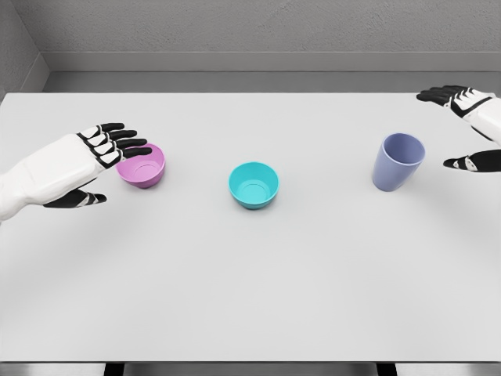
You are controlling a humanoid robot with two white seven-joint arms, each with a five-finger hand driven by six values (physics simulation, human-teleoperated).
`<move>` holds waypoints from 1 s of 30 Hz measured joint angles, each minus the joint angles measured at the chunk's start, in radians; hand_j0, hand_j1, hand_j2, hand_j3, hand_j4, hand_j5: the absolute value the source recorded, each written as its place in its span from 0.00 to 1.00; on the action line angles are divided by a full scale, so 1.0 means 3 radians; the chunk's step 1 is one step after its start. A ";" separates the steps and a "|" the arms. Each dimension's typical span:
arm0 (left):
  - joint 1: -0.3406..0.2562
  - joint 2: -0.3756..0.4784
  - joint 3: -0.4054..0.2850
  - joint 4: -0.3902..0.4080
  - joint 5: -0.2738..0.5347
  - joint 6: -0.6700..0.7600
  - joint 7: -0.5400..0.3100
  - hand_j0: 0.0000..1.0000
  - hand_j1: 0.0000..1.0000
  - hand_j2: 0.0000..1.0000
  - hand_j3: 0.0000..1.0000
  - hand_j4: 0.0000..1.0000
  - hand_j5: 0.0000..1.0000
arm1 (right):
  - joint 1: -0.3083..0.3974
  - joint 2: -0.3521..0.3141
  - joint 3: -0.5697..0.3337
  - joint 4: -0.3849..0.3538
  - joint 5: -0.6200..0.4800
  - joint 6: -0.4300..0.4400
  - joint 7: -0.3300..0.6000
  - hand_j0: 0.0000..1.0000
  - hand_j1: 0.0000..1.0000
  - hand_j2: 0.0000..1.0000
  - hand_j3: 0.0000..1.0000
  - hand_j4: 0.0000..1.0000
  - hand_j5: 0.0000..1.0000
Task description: Stacking bowl and cup with both arms
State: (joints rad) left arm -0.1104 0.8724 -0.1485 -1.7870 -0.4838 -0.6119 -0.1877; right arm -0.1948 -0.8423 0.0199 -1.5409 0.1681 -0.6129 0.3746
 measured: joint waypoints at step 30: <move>-0.2122 0.0031 -0.1427 0.0942 0.0681 -0.0004 -0.1407 1.00 1.00 1.00 1.00 1.00 1.00 | -0.0230 -0.0623 0.0317 -0.0138 0.0037 0.0002 0.0015 1.00 1.00 1.00 1.00 1.00 1.00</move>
State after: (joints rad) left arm -0.7470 0.8817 -0.5765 -1.5044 -0.2796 -0.6131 -0.6099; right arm -0.2638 -1.0293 0.1150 -1.5824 0.1793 -0.6124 0.3792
